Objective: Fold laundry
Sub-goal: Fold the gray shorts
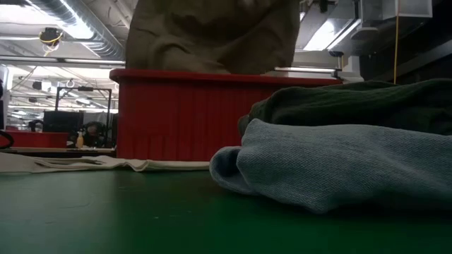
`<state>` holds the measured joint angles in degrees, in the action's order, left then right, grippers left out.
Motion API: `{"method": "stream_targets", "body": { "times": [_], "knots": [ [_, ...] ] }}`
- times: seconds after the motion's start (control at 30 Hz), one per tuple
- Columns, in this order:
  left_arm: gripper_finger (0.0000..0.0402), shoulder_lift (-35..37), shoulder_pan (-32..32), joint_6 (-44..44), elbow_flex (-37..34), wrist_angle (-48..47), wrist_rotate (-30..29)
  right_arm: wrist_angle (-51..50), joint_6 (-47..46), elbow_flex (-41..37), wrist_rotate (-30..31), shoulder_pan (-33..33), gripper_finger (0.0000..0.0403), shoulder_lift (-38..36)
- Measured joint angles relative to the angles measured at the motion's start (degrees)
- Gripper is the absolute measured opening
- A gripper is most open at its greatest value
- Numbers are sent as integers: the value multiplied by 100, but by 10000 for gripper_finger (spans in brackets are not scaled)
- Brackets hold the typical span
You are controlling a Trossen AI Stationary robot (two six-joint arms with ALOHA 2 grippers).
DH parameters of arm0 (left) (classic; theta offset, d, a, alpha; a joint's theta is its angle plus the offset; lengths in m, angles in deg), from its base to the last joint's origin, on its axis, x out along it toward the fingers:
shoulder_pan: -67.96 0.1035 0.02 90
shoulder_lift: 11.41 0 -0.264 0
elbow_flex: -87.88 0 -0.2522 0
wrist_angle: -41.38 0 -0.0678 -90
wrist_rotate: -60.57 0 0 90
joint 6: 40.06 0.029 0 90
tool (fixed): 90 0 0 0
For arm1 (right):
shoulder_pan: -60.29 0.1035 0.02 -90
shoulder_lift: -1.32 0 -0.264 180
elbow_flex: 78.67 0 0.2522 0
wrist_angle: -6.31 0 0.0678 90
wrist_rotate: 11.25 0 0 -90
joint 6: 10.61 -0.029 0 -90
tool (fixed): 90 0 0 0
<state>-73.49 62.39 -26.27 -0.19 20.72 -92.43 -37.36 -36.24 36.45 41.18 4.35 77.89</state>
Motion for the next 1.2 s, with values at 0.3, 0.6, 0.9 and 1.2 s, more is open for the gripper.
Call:
{"method": "stream_targets", "body": {
  "times": [0.3,0.6,0.9,1.2],
  "knots": [
    [3,373,-522,-303,0,-633,-390,-2530,1235,0,1411,2,14,-226],
    [4,420,-1321,-1990,0,-1901,262,-4398,1570,0,1351,55,14,-574],
    [4,308,-1991,-4070,0,-3460,1746,-5317,1437,0,1354,734,14,-1244],
    [4,-20,-2539,-4983,0,-3778,2453,-5563,-49,-777,1974,2387,14,-2130]
  ]
}}
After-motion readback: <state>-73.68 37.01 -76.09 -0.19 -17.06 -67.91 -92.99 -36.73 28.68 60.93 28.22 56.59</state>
